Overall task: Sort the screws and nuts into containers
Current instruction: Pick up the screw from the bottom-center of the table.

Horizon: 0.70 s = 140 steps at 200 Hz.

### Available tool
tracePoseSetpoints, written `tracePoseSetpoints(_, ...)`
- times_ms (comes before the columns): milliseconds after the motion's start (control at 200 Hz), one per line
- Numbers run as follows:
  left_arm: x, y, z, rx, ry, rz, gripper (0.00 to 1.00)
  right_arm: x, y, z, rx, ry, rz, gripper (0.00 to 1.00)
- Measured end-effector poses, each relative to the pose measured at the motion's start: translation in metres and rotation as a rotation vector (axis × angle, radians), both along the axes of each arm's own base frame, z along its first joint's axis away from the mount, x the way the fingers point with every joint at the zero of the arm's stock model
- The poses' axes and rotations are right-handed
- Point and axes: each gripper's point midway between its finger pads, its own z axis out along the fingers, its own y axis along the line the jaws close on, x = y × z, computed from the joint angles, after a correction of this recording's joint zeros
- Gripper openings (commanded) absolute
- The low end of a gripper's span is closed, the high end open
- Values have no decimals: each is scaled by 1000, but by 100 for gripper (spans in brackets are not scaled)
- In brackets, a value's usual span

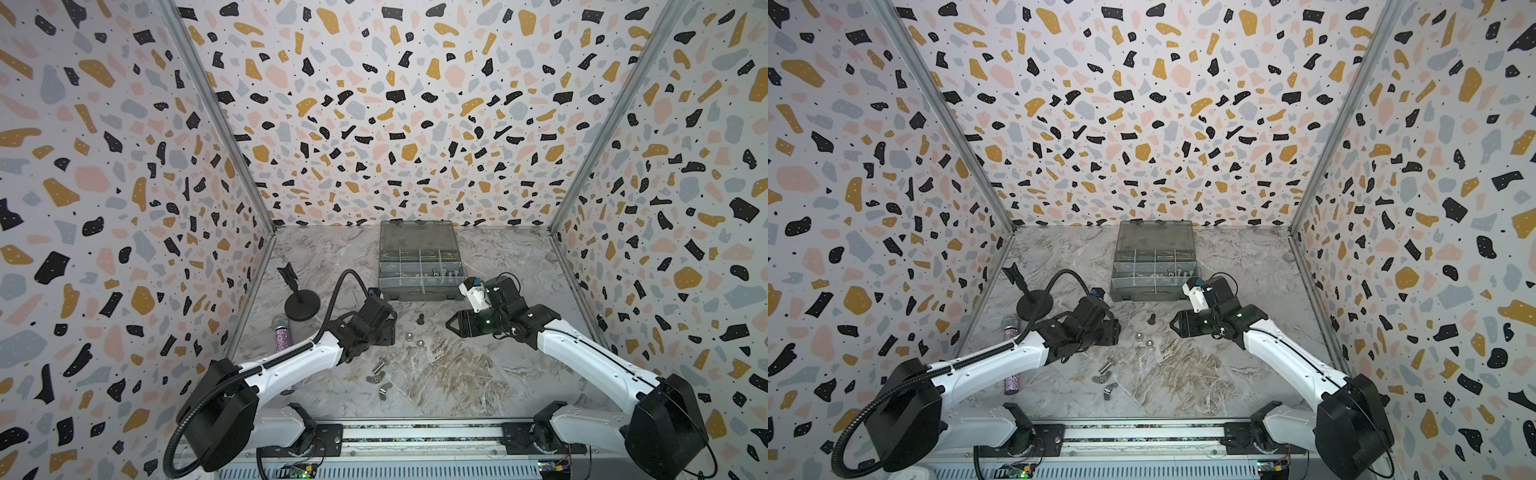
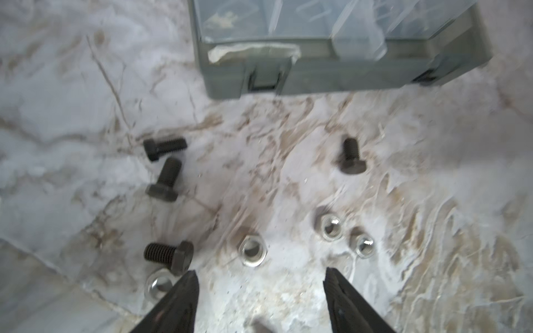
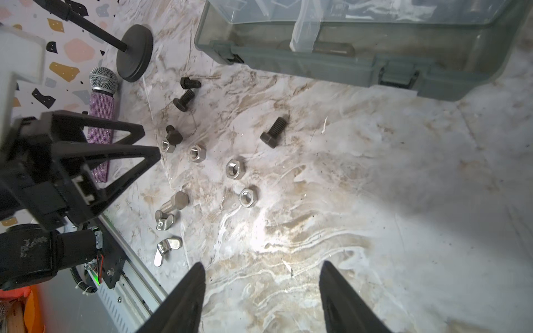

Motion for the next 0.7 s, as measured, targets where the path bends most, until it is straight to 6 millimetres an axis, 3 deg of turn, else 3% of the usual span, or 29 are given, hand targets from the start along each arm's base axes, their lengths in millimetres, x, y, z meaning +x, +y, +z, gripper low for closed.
tracePoseSetpoints(260,-23,11,-31,22,33,17,58,-25,1,6,-2,-5,15,65)
tracePoseSetpoints(701,-46,5,-43,24,33,-16,53,-33,-10,-8,-38,23,-16,65)
